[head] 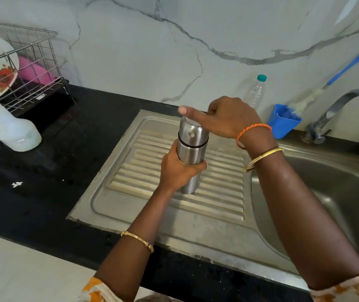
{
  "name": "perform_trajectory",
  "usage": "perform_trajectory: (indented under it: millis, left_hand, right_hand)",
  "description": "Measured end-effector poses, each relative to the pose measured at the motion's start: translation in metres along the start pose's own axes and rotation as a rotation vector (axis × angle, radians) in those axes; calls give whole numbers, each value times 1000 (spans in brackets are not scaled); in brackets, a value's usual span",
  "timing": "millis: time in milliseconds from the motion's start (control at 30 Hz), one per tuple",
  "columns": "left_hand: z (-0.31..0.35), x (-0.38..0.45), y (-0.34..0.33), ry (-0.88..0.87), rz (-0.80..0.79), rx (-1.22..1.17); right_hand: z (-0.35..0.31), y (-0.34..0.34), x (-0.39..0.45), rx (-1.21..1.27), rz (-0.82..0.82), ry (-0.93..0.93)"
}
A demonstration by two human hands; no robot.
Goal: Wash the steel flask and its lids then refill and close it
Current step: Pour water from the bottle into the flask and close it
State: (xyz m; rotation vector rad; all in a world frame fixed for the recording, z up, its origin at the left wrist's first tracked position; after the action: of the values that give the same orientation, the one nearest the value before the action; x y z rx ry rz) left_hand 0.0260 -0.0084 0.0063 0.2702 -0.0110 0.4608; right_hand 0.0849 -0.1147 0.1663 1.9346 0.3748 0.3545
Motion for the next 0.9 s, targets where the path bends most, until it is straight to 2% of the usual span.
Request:
perform_trajectory:
  millis: [100, 167, 367, 467, 500, 533, 633, 700, 767, 833, 900]
  left_hand:
    - [-1, 2, 0, 9, -7, 2]
    - [0, 3, 0, 8, -12, 4]
    - [1, 2, 0, 28, -5, 0]
    - [3, 5, 1, 27, -2, 31]
    - [4, 5, 1, 28, -7, 36]
    - [4, 6, 1, 32, -13, 39]
    - [2, 4, 0, 36, -29, 41]
    - [0, 1, 0, 29, -35, 26]
    - [-1, -1, 0, 30, -40, 16]
    - [-1, -1, 1, 36, -37, 9]
    - [0, 0, 1, 35, -41, 11]
  right_hand:
    - [-2, -14, -5, 254, -296, 104]
    - [-11, -23, -15, 385, -382, 193]
    - [7, -10, -37, 515, -70, 188]
    - [22, 9, -49, 1011, 84, 175]
    - [25, 11, -47, 1075, 97, 185]
    - [27, 7, -39, 1030, 83, 193]
    - [17, -19, -22, 791, -157, 245]
    - [9, -32, -19, 726, -255, 277]
    - [8, -33, -21, 683, -162, 268]
    - [10, -27, -29, 523, 84, 225]
    - [14, -27, -41, 456, 247, 138]
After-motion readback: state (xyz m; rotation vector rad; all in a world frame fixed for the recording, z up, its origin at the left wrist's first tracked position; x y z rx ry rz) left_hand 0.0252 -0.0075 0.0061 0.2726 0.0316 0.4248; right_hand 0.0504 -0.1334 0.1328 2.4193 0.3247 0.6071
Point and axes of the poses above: each hand's wrist, its own x-axis towards the middle knuckle, its own y-axis out of the back of the hand, z = x × y, the point moved 7 cm from there along x, towards the middle knuckle, and after that the axes turned 1 degree about x, right-handed, at the moved point
